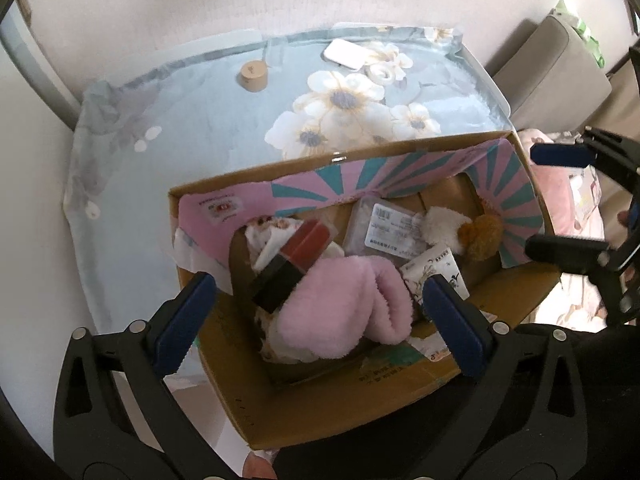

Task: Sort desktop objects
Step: 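Carry the lip gloss and tissue pack into the cardboard box and release both, then grasp the round beige jar with the left tool while the right tool grasps the clear plastic cup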

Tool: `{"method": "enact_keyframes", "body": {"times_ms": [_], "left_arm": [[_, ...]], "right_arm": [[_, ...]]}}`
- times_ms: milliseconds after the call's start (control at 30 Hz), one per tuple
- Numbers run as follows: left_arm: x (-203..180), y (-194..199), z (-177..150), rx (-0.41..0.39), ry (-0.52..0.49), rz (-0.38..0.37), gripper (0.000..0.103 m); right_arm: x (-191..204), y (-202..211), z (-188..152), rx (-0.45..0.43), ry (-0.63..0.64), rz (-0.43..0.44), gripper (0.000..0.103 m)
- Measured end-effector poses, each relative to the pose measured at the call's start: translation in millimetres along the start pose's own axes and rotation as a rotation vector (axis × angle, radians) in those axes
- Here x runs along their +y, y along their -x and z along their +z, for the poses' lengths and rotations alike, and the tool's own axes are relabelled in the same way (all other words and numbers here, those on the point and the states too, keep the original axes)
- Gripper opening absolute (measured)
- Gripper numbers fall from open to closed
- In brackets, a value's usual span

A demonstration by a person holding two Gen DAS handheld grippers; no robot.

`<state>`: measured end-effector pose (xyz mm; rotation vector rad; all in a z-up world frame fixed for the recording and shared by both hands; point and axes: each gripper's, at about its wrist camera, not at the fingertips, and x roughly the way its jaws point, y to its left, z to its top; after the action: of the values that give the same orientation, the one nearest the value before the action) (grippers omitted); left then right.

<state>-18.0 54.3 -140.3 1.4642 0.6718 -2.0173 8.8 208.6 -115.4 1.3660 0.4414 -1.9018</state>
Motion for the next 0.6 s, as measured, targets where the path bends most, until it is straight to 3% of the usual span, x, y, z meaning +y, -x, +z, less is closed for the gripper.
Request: {"method": "enact_keyframes", "body": {"times_ms": [233,433,600], "left_arm": [[5,10,4,-0.037,0.029,0.018,0.103],[16,23,17,-0.082,0.005,0.046,0.103],[32,46,46,-0.191,-0.055,0.081,0.103]], "right_arm": [[-15,13,11,-0.053,-0.047,0.054,0.082],[-22,17,23,-0.066,0.013,0.056,0.082],[-31,27,44,-0.136,0.121,0.042,0.082]]}}
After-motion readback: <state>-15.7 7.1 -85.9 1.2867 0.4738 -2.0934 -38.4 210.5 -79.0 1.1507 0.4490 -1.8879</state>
